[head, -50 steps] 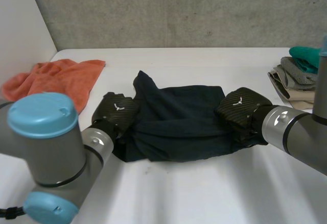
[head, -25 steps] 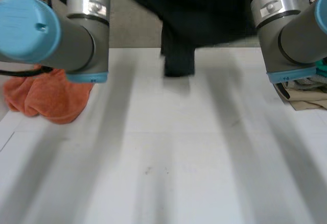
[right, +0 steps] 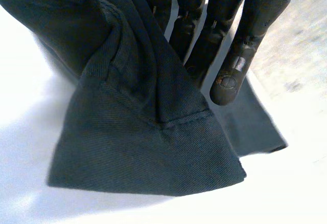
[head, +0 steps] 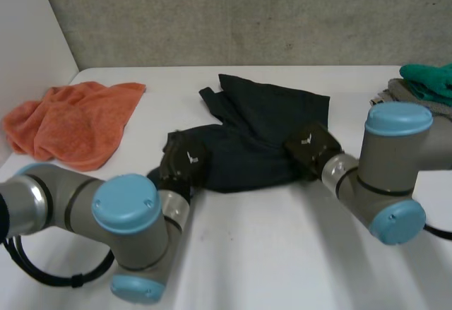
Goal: Fold the laundry.
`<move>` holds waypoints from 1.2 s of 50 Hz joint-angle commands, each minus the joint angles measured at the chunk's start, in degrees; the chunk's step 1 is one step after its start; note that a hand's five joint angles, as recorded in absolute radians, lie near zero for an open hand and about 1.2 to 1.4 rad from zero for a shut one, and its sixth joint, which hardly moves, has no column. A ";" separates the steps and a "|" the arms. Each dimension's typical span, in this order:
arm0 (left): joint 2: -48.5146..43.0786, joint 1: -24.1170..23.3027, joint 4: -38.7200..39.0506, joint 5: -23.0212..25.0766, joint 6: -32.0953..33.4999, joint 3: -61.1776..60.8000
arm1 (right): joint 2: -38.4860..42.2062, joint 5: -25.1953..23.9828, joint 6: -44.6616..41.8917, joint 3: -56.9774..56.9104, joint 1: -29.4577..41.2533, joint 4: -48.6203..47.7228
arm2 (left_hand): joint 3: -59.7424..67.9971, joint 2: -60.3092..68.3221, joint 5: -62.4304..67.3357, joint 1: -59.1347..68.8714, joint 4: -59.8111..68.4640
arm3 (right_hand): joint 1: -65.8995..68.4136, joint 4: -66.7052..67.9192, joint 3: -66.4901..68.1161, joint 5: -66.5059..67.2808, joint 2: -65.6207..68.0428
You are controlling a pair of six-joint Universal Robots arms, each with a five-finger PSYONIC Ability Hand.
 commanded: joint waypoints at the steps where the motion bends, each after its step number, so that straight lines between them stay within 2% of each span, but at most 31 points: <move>1: 6.03 -0.63 -5.24 -0.33 -0.82 -2.60 | -3.93 0.02 1.44 5.60 -0.44 0.95 | -24.99 -24.78 -24.67 -22.66 -24.77 | 23.49 11.87 12.51 13.28 12.63; 4: 11.13 1.64 -6.03 -0.24 -2.66 -4.71 | -7.62 -0.33 4.86 7.98 -1.84 1.04 | -34.91 -34.70 -34.59 -32.58 -34.69 | 23.49 11.87 12.51 13.28 12.63; 7: 14.84 3.76 -6.39 1.07 -5.65 -6.56 | -9.75 -1.20 8.20 9.48 -2.28 1.13 | -34.96 -34.74 -34.64 -32.63 -34.74 | 23.49 11.87 12.51 13.28 12.63; 11: 18.62 7.01 -8.32 7.74 -11.98 -9.46 | -10.45 -3.75 13.13 10.98 -2.64 1.31 | -34.79 -34.57 -34.47 -32.46 -34.57 | 23.49 11.87 12.51 13.28 12.63; 12: 18.98 9.02 -9.63 10.89 -14.25 -10.25 | -10.45 -5.06 14.88 11.15 -3.25 1.48 | -34.12 -33.91 -33.80 -31.79 -33.90 | 23.49 11.87 12.51 13.28 12.63; 15: 19.07 13.94 -13.49 15.74 -18.12 -10.87 | -10.45 -7.44 17.52 11.33 -4.91 2.79 | -30.94 -30.72 -30.62 -28.61 -30.72 | 23.49 11.87 12.51 13.28 12.63; 18: 18.80 16.50 -16.57 18.04 -19.63 -11.04 | -10.37 -8.59 18.58 10.80 -5.71 3.59 | -25.73 -25.51 -25.41 -23.40 -25.51 | 23.49 11.87 12.51 13.28 12.63; 19: 18.54 17.55 -18.32 19.35 -20.24 -11.13 | -10.37 -9.20 18.76 10.54 -5.97 4.03 | -19.88 -19.66 -19.56 -17.55 -19.66 | 23.49 11.87 12.51 13.28 12.63; 23: 18.28 18.44 -20.88 21.46 -20.51 -11.66 | -10.19 -9.47 18.94 10.28 -6.15 4.03 | -13.28 -13.06 -12.96 -10.95 -13.06 | 23.49 11.87 12.51 13.28 12.63; 32: 17.75 18.36 -20.63 21.91 -20.69 -11.84 | -9.93 -9.56 18.94 10.80 -5.98 4.03 | -12.08 -11.87 -11.77 -9.75 -11.86 | 23.49 11.87 12.51 13.28 12.63; 36: 15.47 17.65 -20.63 21.65 -20.43 -11.31 | -9.93 -9.64 18.94 10.98 -5.89 4.03 | -6.37 -6.15 -6.05 -4.04 -6.15 | 23.49 11.87 12.51 13.28 12.63; 44: 10.37 16.33 -20.45 21.47 -20.08 -9.29 | -9.93 -9.64 18.94 11.15 -5.80 4.03 | -6.70 -6.48 -6.38 -4.37 -6.48 | 23.49 11.87 12.51 13.28 12.63; 50: 7.29 15.63 -20.36 18.49 -19.81 -6.22 | -10.01 -9.56 18.94 11.15 -5.89 4.03 | -5.69 -5.48 -5.38 -3.36 -5.47 | 23.49 11.87 12.51 13.28 12.63; 55: 4.92 15.63 -20.01 16.20 -19.81 -3.40 | -10.10 -9.38 18.85 11.15 -5.98 4.03 | 10.26 10.47 10.58 12.59 10.48 | 23.49 11.87 12.51 13.28 12.63; 56: 4.13 15.63 -20.01 15.85 -19.64 -2.62 | -10.10 -9.29 18.85 11.15 -5.98 4.03 | 23.12 23.33 23.43 25.45 23.33 | 23.49 11.87 12.51 13.28 12.63; 57: 3.78 15.54 -20.01 15.59 -19.64 -2.35 | -10.19 -9.21 18.76 11.07 -5.98 4.03 | 27.88 28.10 28.20 30.21 28.10 | 23.49 11.87 12.51 13.28 12.63; 60: 3.51 15.46 -20.01 15.41 -19.64 -1.82 | -10.54 -9.03 18.24 11.07 -5.89 4.21 | 27.93 28.15 28.25 30.26 28.15 | 23.49 11.87 12.51 13.28 12.63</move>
